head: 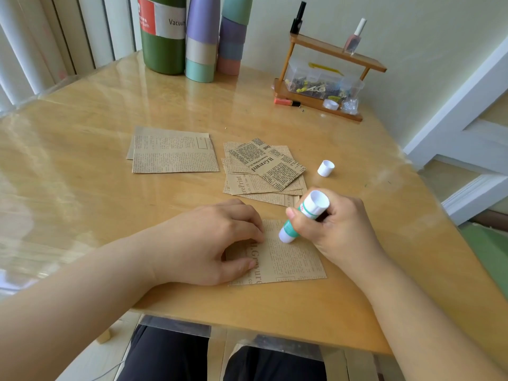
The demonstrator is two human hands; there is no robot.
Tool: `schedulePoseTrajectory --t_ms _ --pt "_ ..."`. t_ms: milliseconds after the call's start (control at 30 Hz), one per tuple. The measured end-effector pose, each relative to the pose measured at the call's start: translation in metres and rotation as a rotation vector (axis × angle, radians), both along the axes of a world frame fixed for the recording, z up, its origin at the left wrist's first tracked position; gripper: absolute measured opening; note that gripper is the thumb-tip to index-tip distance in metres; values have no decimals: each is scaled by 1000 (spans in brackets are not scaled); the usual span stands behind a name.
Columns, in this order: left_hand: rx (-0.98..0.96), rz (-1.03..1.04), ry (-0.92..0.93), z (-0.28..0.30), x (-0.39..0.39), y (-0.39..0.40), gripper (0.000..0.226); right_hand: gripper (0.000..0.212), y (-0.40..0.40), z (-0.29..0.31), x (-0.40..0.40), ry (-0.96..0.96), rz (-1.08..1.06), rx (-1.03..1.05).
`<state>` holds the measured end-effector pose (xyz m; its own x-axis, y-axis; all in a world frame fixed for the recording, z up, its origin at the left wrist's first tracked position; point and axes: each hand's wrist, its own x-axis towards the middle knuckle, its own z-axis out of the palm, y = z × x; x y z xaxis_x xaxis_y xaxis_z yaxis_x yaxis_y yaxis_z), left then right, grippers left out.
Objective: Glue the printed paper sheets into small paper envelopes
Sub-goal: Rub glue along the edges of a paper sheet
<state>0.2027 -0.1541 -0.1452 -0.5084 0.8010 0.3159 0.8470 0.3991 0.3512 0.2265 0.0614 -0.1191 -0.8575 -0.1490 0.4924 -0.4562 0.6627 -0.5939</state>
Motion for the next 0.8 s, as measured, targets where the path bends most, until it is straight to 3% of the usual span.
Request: schedulePoseTrajectory --t_ms 267,433,667,800 --pt "4 2 9 0 0 1 39 40 6 -1 20 -19 28 0" --pt "1 2 11 0 0 0 39 35 -2 0 10 -17 34 11" --pt "-11 -3 4 -1 -1 0 38 45 -12 -4 -16 -29 14 -20" --pt "-12 -2 5 -1 -1 0 38 38 -17 -3 -23 -47 4 -23"
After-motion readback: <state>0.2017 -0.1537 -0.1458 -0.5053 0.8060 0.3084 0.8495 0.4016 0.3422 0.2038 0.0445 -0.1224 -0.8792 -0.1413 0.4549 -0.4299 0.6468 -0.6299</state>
